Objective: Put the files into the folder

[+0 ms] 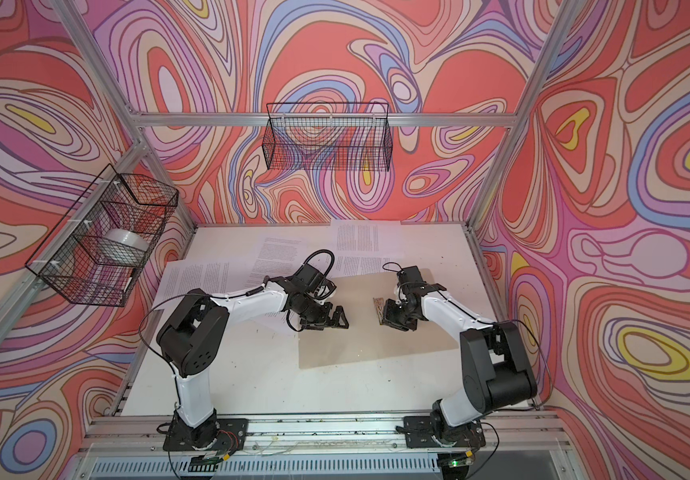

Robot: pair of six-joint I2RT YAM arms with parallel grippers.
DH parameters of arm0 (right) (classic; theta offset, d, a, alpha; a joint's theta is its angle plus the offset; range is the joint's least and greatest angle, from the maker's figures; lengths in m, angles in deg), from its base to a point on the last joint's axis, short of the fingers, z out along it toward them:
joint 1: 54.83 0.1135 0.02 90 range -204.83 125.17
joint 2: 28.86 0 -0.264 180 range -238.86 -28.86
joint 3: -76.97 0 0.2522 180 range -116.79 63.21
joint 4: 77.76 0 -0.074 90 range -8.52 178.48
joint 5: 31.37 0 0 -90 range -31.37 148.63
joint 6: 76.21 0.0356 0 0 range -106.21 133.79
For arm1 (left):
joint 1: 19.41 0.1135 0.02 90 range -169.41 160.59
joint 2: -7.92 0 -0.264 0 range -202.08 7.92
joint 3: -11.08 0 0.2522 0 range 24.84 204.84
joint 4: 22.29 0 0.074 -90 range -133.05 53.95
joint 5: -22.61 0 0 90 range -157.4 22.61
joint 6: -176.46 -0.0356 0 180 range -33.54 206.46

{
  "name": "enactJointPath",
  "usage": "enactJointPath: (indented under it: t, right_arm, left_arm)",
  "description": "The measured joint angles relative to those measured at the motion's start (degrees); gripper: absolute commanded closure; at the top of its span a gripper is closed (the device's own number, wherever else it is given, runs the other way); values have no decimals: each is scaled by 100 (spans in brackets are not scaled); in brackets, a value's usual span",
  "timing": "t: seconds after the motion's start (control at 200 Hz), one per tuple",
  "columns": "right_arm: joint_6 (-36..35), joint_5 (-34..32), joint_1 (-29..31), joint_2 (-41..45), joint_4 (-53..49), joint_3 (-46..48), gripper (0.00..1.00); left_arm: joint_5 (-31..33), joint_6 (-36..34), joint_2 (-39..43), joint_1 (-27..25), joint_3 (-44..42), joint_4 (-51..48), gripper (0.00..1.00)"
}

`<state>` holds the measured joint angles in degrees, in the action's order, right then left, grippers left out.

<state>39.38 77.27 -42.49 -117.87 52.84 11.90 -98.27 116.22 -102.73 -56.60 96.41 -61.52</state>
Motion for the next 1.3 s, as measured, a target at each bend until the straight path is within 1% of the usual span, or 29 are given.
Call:
enactJointPath:
  t: [0.125,0.34,0.606,0.761,0.836,0.941,1.302]
  right_arm:
    - [-28,72,0,-315,181,0,79]
    - [-52,142,0,-382,352,0,81]
    - [-55,256,0,-551,487,-9,92]
    - [-59,302,-2,-551,516,-22,92]
    - [-61,308,-2,-551,518,-22,94]
    - [-81,323,-2,-551,518,-24,100]
    - [-131,103,17,-787,343,-258,100]
  left_arm:
    - [-2,-2,0,0,0,2,0]
    - [-2,0,-2,0,0,2,0]
    - [-20,-2,-7,4,2,2,0]
    - [-20,-2,-11,4,2,2,0]
    - [-17,0,-11,4,2,0,0]
    - [-17,0,-11,4,2,2,0]
    - [4,0,-22,4,2,-4,0]
